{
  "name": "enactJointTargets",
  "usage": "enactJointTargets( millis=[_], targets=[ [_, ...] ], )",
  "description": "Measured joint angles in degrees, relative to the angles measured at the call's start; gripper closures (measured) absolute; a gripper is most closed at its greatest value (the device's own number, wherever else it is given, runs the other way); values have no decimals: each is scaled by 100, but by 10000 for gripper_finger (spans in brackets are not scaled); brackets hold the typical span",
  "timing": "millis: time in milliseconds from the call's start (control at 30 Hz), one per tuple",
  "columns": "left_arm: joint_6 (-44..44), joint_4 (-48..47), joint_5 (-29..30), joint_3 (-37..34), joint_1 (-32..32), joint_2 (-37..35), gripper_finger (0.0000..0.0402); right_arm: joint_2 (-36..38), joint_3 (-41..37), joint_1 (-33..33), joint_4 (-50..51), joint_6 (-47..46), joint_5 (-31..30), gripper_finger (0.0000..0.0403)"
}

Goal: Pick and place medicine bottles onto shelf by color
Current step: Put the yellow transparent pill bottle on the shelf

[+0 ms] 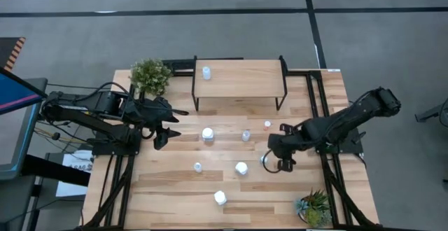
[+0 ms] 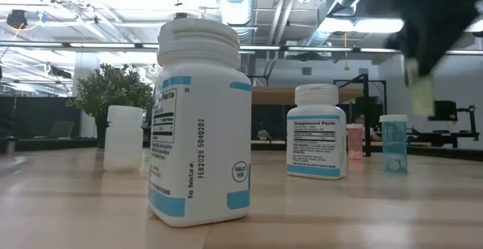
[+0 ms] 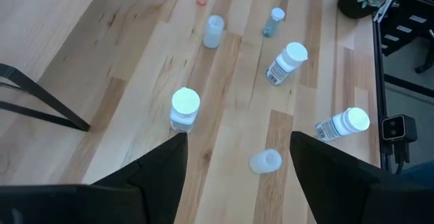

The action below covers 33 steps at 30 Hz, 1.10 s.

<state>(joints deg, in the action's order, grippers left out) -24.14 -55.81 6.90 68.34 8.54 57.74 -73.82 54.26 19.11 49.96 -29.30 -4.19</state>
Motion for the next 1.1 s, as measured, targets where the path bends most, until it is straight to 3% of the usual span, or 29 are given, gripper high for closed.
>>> enactJointTargets(
  millis=[200, 433, 733, 933, 1100],
  targets=[
    [-9, 0, 2, 0, 0, 0, 157, 0, 1245, -897, 440, 1021, -7, 291],
    [-11, 0, 2, 0, 0, 0, 157, -90, 2169, -2485, 529, 2037, -7, 289],
    [-11, 2, 2, 0, 2, 0, 157, -1234, 3401, -4231, 1378, 3457, 129, 291],
    [10, 0, 2, 0, 2, 2, 157, -1800, 3992, -5161, 1647, 3740, 173, 291],
    [94, 0, 2, 0, 2, 1, 157, -2149, 4037, -5835, 1938, 3697, 654, 290]
  ],
)
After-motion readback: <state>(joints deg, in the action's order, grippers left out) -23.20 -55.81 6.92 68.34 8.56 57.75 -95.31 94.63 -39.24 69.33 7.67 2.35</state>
